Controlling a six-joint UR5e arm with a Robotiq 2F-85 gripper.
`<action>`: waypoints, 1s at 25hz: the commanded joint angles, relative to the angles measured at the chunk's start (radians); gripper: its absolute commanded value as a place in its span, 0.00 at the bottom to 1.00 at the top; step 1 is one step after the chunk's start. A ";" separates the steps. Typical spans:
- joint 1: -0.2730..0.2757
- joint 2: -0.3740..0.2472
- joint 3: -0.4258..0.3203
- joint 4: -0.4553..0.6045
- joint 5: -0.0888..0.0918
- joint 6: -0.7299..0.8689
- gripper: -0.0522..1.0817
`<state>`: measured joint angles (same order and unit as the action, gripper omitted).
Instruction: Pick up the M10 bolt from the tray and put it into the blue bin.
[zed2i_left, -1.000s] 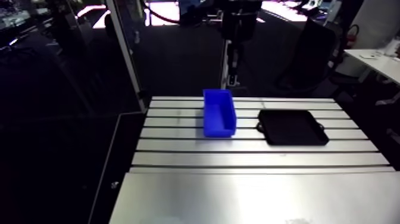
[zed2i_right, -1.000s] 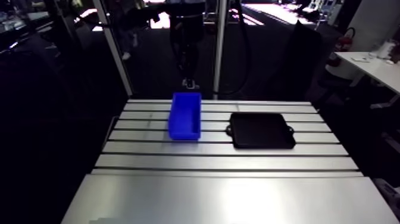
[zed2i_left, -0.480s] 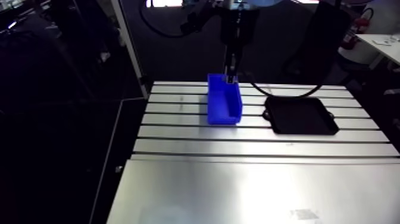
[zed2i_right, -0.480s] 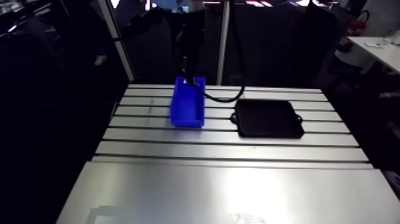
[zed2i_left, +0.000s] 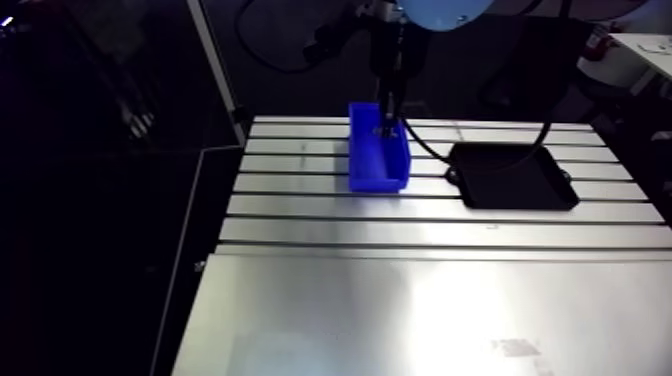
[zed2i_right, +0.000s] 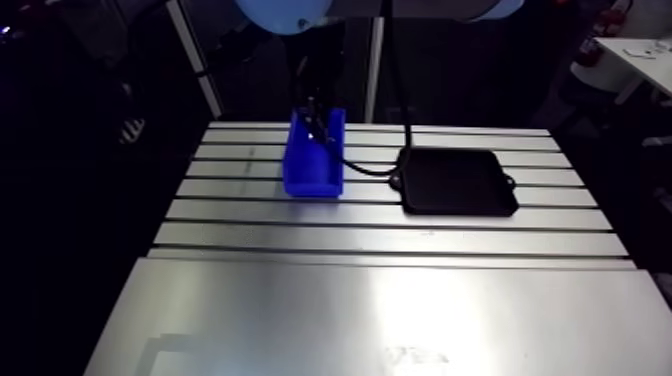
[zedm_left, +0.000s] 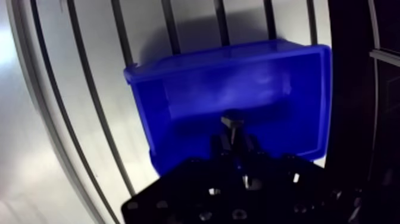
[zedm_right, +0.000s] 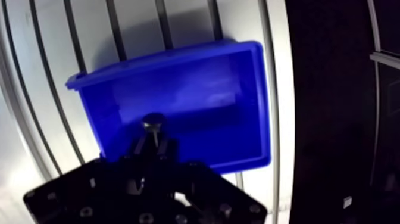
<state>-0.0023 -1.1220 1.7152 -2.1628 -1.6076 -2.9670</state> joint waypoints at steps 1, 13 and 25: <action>-0.005 0.035 0.001 -0.015 -0.001 0.001 0.89; -0.010 0.061 0.001 -0.029 0.001 0.004 0.89; -0.008 0.075 0.001 -0.029 0.002 0.005 0.81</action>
<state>-0.0108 -1.0482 1.7158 -2.1913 -1.6066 -2.9619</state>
